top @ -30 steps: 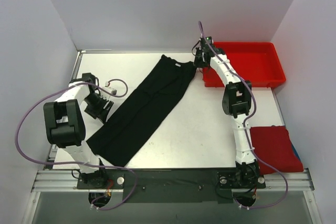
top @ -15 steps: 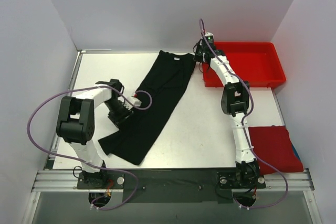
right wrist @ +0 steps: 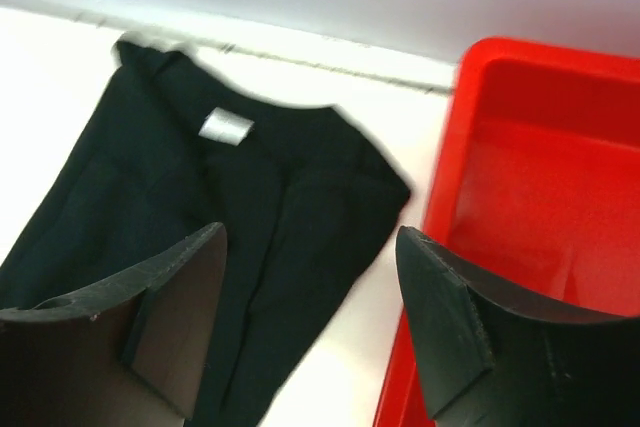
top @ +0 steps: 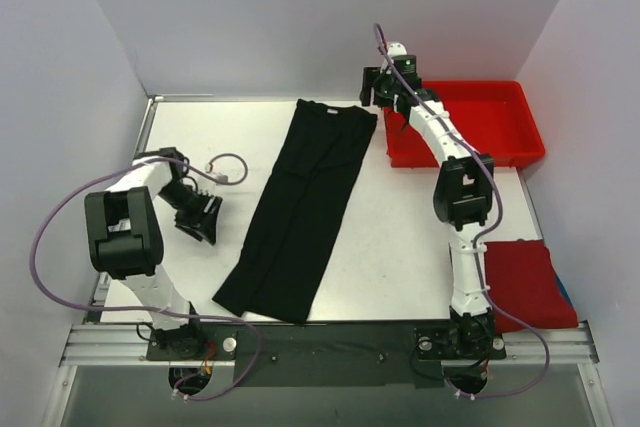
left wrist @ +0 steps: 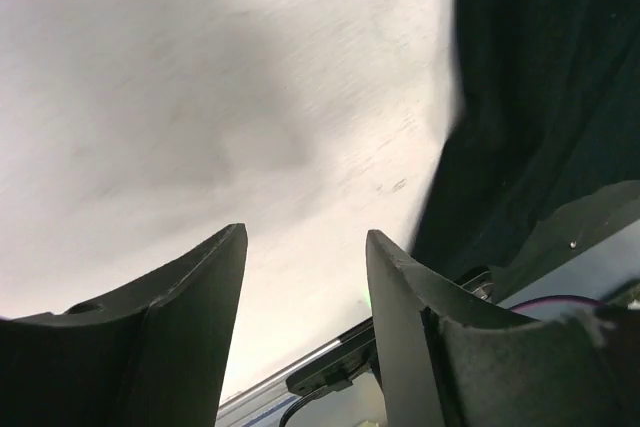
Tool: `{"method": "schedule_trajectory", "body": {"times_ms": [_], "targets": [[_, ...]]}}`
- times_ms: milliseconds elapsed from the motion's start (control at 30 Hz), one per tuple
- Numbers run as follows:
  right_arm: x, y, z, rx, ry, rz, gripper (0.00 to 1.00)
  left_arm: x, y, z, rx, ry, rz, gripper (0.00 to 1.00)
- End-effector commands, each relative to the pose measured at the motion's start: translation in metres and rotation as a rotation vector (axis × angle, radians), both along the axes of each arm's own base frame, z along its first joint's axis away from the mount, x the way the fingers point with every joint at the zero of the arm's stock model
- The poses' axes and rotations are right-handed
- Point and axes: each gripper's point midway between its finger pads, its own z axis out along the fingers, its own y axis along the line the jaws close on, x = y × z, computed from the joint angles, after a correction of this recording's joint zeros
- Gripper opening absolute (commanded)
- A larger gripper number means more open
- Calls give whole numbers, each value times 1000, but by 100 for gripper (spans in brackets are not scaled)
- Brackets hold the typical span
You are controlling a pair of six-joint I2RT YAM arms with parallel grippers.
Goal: Fold and stack the t-shirts
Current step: Rotate the tshirt 90 degrees
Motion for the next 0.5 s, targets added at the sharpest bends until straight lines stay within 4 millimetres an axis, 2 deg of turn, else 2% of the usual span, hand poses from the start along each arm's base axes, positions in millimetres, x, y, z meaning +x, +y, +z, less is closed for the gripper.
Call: {"method": "schedule_trajectory", "body": {"times_ms": [0, 33, 67, 100, 133, 167, 200, 233, 267, 300, 333, 367, 400, 433, 467], "targets": [[-81, 76, 117, -29, -193, 363, 64, 3, 3, 59, -88, -134, 10, 63], [-111, 82, 109, -42, -166, 429, 64, 3, -1, 72, -123, -208, -34, 63], [-140, 104, 111, -11, -162, 538, 64, 2, -5, 78, -151, -247, -65, 65], [-179, 116, 113, -11, -164, 628, 64, 1, -11, 93, -199, -341, -143, 66], [-207, 130, 106, 5, -160, 723, 64, 0, -14, 100, -219, -384, -187, 68], [-253, 140, 94, -25, -156, 834, 64, -10, -19, 113, -264, -459, -319, 70], [-276, 151, 94, -22, -193, 924, 64, -16, -23, 120, -286, -503, -404, 70], [-319, 160, 78, -92, -227, 1063, 65, -35, -23, 124, -318, -550, -613, 70], [-355, 161, 78, -111, -252, 1190, 66, -40, -21, 124, -327, -617, -820, 73], [-394, 168, 47, -181, -266, 1356, 66, -57, -15, 116, -311, -563, -910, 73], [-427, 159, 24, -206, -227, 1449, 67, -63, -10, 109, -292, -550, -1007, 74], [-453, 167, 15, -236, -256, 1548, 67, -75, -4, 98, -262, -487, -1091, 74], [-473, 163, 1, -242, -225, 1593, 67, -81, -2, 91, -266, -473, -1172, 74], [-494, 166, -8, -247, -220, 1657, 66, -96, -2, 81, -271, -433, -1232, 75], [-507, 165, -19, -260, -206, 1691, 66, -100, -2, 77, -286, -442, -1288, 75]]}}
